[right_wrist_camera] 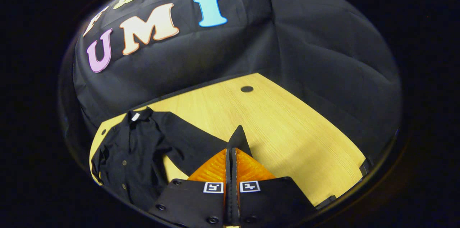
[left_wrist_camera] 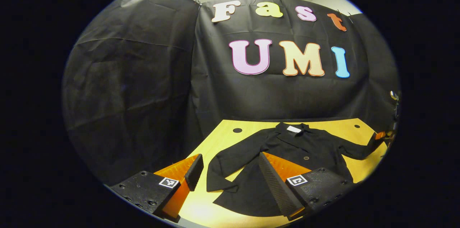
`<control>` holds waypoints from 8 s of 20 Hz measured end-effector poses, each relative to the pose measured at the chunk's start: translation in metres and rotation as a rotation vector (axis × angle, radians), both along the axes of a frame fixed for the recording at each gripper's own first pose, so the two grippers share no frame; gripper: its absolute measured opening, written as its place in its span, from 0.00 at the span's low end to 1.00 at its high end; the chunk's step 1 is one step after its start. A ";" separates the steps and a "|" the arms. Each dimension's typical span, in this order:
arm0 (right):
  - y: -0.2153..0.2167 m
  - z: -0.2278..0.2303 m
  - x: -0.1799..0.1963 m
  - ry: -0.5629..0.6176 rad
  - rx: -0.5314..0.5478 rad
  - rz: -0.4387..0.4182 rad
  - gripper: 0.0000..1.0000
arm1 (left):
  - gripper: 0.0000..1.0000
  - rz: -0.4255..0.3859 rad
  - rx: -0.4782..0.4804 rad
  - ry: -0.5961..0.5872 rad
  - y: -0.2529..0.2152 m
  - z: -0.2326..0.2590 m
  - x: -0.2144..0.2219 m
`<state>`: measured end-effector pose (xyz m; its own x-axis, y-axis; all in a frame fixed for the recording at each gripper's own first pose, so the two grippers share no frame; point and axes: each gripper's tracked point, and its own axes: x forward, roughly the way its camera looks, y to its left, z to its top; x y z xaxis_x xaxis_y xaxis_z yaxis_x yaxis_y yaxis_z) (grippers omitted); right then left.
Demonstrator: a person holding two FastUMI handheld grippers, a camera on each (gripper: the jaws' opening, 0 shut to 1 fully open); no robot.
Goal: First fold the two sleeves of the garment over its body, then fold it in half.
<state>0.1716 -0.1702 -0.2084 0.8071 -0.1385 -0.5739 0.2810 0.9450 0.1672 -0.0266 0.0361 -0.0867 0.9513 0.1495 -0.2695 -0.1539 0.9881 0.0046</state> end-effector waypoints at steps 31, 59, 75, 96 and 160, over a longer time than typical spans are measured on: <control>0.357 0.167 0.175 -0.299 -0.040 0.399 0.02 | 0.93 -0.073 -0.067 0.062 0.057 -0.044 0.014; 0.528 -0.056 0.226 0.018 -0.133 0.667 0.02 | 0.94 -0.146 -0.129 0.238 0.055 -0.122 0.011; 0.520 0.036 0.193 -0.123 -0.134 0.689 0.99 | 0.95 -0.189 -0.132 0.282 0.039 -0.140 0.024; 0.280 0.207 0.003 -0.460 -0.241 0.318 0.98 | 0.95 -0.196 -0.117 0.430 0.023 -0.197 0.024; 0.091 0.164 -0.117 -0.388 -0.170 0.022 0.98 | 0.03 -0.345 -0.120 0.156 -0.106 -0.054 0.133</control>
